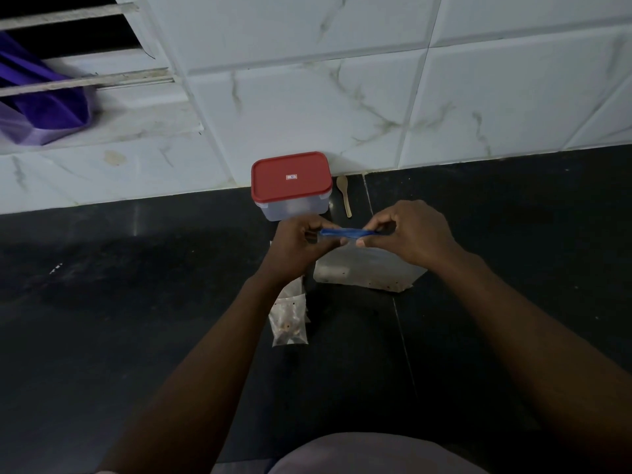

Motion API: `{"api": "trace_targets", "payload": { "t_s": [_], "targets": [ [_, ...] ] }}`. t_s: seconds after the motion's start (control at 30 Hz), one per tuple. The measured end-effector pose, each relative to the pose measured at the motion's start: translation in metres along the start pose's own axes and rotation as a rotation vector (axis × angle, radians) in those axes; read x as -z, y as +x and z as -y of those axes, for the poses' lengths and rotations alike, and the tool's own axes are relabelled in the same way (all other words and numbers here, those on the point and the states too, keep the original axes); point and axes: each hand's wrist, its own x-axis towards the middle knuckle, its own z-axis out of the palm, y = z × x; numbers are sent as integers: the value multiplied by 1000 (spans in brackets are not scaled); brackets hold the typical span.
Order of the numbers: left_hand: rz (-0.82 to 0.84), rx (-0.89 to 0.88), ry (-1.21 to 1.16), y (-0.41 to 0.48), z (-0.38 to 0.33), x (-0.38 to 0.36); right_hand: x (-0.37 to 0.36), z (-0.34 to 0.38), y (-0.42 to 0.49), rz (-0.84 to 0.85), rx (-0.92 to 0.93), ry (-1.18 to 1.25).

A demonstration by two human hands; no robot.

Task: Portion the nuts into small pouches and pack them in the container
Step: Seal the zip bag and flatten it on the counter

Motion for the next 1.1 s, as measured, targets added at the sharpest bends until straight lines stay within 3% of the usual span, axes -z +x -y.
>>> {"api": "trace_targets", "payload": {
  "t_s": [0.37,0.53,0.83,1.1],
  "targets": [
    [91,42,-124,-2,0,8,10,-19,-16,11,11,-40],
    [138,113,-11,-1,-5,12,12,-20,-15,9,68,-118],
    [181,-83,248,9,-31,-4,12,-15,-18,-18,95,-115],
    [140,-44,147,4,-17,1,10,-23,-34,-55,19,-112]
  ]
}}
